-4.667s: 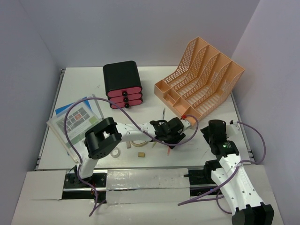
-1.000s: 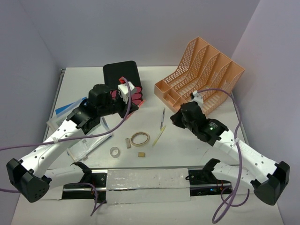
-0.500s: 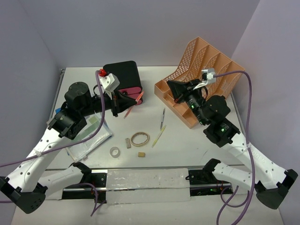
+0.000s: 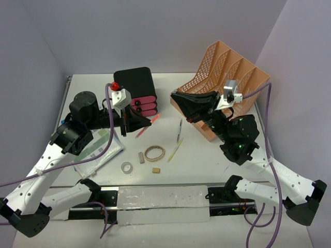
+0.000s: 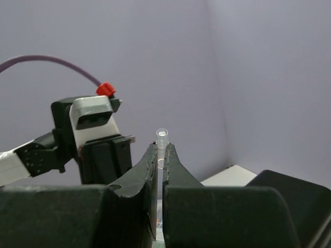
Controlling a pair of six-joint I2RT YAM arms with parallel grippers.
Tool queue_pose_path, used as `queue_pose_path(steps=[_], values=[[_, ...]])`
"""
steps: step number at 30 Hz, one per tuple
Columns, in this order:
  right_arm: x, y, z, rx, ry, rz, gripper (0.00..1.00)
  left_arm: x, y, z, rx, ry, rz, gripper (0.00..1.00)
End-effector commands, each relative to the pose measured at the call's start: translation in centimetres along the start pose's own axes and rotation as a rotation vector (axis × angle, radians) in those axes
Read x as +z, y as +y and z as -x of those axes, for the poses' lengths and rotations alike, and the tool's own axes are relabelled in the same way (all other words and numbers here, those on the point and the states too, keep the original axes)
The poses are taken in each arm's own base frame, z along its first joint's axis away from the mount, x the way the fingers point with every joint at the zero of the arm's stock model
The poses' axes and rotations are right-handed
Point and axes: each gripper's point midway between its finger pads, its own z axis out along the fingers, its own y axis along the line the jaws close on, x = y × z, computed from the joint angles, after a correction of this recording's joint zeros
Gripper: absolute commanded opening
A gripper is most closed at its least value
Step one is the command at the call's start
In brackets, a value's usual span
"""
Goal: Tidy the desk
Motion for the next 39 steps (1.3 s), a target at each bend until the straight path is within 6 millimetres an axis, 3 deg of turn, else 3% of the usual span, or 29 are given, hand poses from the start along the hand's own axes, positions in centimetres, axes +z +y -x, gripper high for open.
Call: queue_pose_path(steps=[1,9,26,39], values=[[-0.3,2.5,1.2,0.001,-0.087,0.111,0.0,-0.8,-1.4,2.5,0.03,-0.048,-0.036,0.0],[-0.8,3.4,0.2,0.046,-0.102,0.147,0.0,-1.8,-2.3,4.0,0.033,-0.078,-0.03,0.0],[0.8,3.2,-2.9,0.091,-0.042,0.147,0.0,-2.0,-1.3,3.6,0.037,-0.092,0.033,0.0],[0.5,4.0,-3.1,0.125,-0.025,0.185,0.0,-1.4,0.0,3.2,0.0,-0.099,0.073,0.0]])
